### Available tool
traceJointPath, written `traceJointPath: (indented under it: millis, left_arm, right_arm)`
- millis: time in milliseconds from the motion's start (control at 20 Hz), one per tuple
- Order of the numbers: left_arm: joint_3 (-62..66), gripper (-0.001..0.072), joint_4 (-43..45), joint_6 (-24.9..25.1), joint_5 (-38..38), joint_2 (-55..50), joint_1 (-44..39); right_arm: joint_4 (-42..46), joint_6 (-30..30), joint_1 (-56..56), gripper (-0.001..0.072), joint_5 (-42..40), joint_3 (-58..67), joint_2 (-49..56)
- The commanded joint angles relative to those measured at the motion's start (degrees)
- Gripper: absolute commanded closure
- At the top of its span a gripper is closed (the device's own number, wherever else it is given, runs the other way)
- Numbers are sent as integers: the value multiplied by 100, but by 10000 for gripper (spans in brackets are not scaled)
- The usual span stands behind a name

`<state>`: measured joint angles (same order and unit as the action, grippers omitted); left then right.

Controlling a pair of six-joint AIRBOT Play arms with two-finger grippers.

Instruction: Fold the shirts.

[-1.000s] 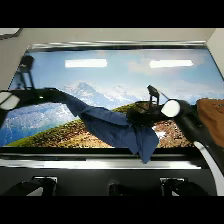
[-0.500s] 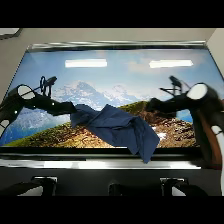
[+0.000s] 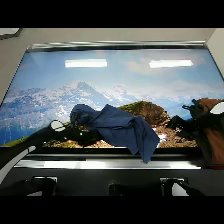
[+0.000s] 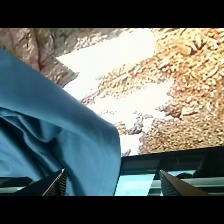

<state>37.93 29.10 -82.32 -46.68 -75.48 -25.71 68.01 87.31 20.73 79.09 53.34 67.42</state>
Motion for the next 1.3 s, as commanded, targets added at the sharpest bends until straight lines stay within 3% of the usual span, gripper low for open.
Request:
traceJointPath:
  millis: [0, 150, 300, 350, 400, 500, 650, 800, 850, 900, 950, 1100, 1250]
  left_arm:
    - [22, 67, -1038, -13, 1156, -382, -868]
    - [396, 85, -1386, -17, 1552, -713, -1228]
    - [671, 350, -1421, -173, 1572, -994, -1292]
    - [691, 540, -1416, -168, 1585, -1005, -1268]
    - [691, 678, -1412, -144, 1567, -984, -1233]
    - [693, 682, -1340, 68, 1565, -824, -1178]
    - [691, 683, -595, 83, 1537, -415, -1143]
    - [691, 683, -216, 74, 1342, -160, -1051]
    - [693, 683, -131, 74, 1314, -63, -994]
    - [693, 683, -26, 72, 1303, 61, -927]
    - [693, 684, 136, 72, 1307, 273, -815]
    - [859, 685, 929, 72, 1163, 1384, -170]
    - [1744, 685, 1574, 70, 1012, 2918, 1078]
  right_arm:
    - [-92, -120, 74, 18, -214, -155, 7]
    - [-116, -125, 74, 18, -304, -173, 7]
    - [-175, -293, 74, 12, -319, -319, 105]
    - [-208, -328, 72, 11, -328, -409, 205]
    - [-409, -470, 72, 11, -345, -505, 315]
    - [-752, -809, -22, 12, -584, -684, 520]
    - [-732, -868, -776, 14, -1292, -702, 796]
    - [-763, -590, -1486, 53, -1917, -699, 1073]
    - [-800, -557, -1670, 193, -1917, -699, 1150]
    - [-802, -551, -1823, 474, -1847, -680, 1172]
    - [-800, -520, -1884, 662, -1648, -586, 1145]
    - [-723, -522, -1773, 669, -1257, 81, 520]
    - [-730, -367, -1386, 669, -1707, 1403, -789]
